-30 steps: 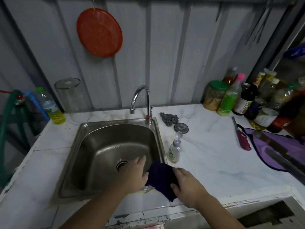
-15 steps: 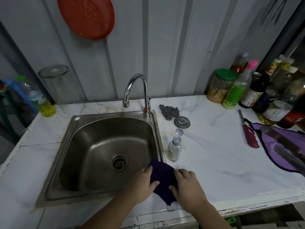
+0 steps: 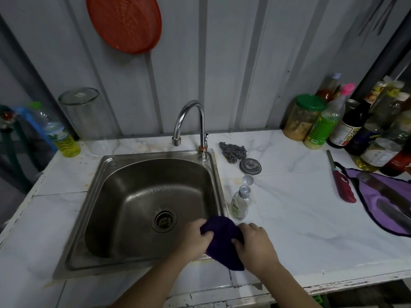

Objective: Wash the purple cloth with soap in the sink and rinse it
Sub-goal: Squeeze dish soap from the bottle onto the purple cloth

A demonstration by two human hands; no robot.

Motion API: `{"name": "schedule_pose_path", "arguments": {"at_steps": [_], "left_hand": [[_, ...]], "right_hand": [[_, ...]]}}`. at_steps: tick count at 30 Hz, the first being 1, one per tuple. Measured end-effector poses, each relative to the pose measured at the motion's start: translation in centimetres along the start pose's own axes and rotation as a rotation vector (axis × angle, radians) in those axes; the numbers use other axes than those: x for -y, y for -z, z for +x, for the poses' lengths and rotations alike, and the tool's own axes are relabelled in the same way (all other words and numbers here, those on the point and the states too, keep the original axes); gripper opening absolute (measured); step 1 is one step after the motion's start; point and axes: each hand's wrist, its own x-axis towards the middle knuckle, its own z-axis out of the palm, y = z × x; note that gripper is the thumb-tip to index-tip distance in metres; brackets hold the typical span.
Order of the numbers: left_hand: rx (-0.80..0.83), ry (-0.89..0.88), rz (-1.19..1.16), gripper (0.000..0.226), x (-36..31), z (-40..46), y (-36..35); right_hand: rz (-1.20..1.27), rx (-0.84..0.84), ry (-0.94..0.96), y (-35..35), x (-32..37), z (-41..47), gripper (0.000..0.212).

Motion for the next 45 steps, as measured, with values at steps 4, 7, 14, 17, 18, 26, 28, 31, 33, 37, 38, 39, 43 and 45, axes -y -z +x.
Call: {"name": "schedule_pose_path", "arguments": {"at_steps": [4, 7, 14, 17, 18, 26, 28, 31, 33, 37, 38, 39, 43, 45], "left_hand": [[-0.061, 0.042, -0.275, 0.012, -0.7, -0.9, 2.7], [-0.151, 0.114, -0.567, 0.015, -1.4, -1.0, 4.7], [-0.218, 0.207, -1.112, 0.014, -3.5, -0.5, 9.0], [-0.268, 0.123, -1.063, 0.017, -3.7, -0.4, 10.3], [-0.290, 0.092, -1.011, 0.020, -3.7, -0.3, 10.6], [-0.331, -0.060, -0.704, 0.054, -3.9, -0.4, 12.0], [-0.305, -0.068, -0.733, 0.048, -3.9, -0.2, 12.1], [-0.241, -0.053, -0.828, 0.044, -4.1, -0.3, 12.2], [-0.206, -0.033, -0.910, 0.044, -4.2, -0.2, 12.1], [-0.173, 0.018, -1.073, 0.043, -4.7, -0.1, 12.2], [-0.159, 0.025, -1.104, 0.042, -4.9, -0.2, 12.2], [-0.143, 0.031, -1.127, 0.042, -5.0, -0.3, 12.1], [-0.111, 0.050, -1.186, 0.038, -5.2, -0.5, 12.0], [-0.122, 0.063, -1.186, 0.038, -5.1, -0.5, 11.9]], "right_hand": [[0.231, -0.091, -0.009, 0.7, 1.9, 0.5, 0.023], [0.370, -0.140, -0.095, 1.2, 2.9, 0.9, 0.050], [0.421, -0.255, -0.329, 2.6, 1.8, 3.2, 0.048], [0.455, -0.258, -0.301, 2.5, 1.6, 4.6, 0.043], [0.446, -0.270, -0.289, 2.3, 1.6, 5.0, 0.041], [0.462, -0.294, -0.255, 1.6, 1.6, 6.0, 0.029], [0.455, -0.308, -0.205, 2.0, 1.9, 6.0, 0.028], [0.387, -0.359, -0.053, 3.3, 2.9, 6.4, 0.025], [0.294, -0.426, 0.127, 4.6, 4.0, 6.8, 0.027], [0.031, -0.518, 0.454, 8.4, 6.5, 7.8, 0.031], [-0.032, -0.539, 0.509, 9.4, 7.1, 8.1, 0.031], [-0.090, -0.559, 0.555, 10.3, 7.6, 8.4, 0.031], [-0.255, -0.655, 0.687, 12.8, 9.5, 9.3, 0.026], [-0.306, -0.701, 0.731, 13.4, 10.2, 9.6, 0.026]]}}
